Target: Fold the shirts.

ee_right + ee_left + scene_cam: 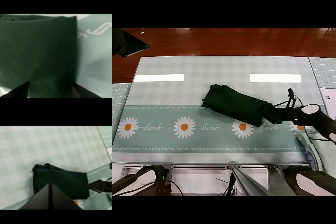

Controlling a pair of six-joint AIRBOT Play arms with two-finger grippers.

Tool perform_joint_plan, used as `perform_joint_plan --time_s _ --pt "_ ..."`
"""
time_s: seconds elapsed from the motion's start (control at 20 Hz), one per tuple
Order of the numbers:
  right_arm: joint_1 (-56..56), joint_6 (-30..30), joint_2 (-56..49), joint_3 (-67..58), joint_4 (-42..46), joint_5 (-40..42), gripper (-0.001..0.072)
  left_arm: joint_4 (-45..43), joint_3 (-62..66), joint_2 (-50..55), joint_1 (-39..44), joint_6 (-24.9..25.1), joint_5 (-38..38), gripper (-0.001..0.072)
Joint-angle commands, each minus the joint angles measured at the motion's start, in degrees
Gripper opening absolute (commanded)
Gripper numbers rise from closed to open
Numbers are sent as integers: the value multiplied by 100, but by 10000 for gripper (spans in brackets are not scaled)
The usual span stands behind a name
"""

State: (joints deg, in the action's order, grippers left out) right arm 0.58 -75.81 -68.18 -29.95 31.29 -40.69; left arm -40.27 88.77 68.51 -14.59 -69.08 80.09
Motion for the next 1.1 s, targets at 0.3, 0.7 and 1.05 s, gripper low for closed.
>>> perform_joint_plan --time_s 0.3,0.7,1.05 --pt "-249 708 542 -695 144 -380 31 -11 -2 0 48 -63 146 21" --pt "-3407 -1051 2413 -2730 2979 -3751 31 -11 -4 527 796 -61 -852 21" --pt "-6100 -1099 2483 -3759 5434 -5646 30 -11 -4 1633 1637 310 -901 20"
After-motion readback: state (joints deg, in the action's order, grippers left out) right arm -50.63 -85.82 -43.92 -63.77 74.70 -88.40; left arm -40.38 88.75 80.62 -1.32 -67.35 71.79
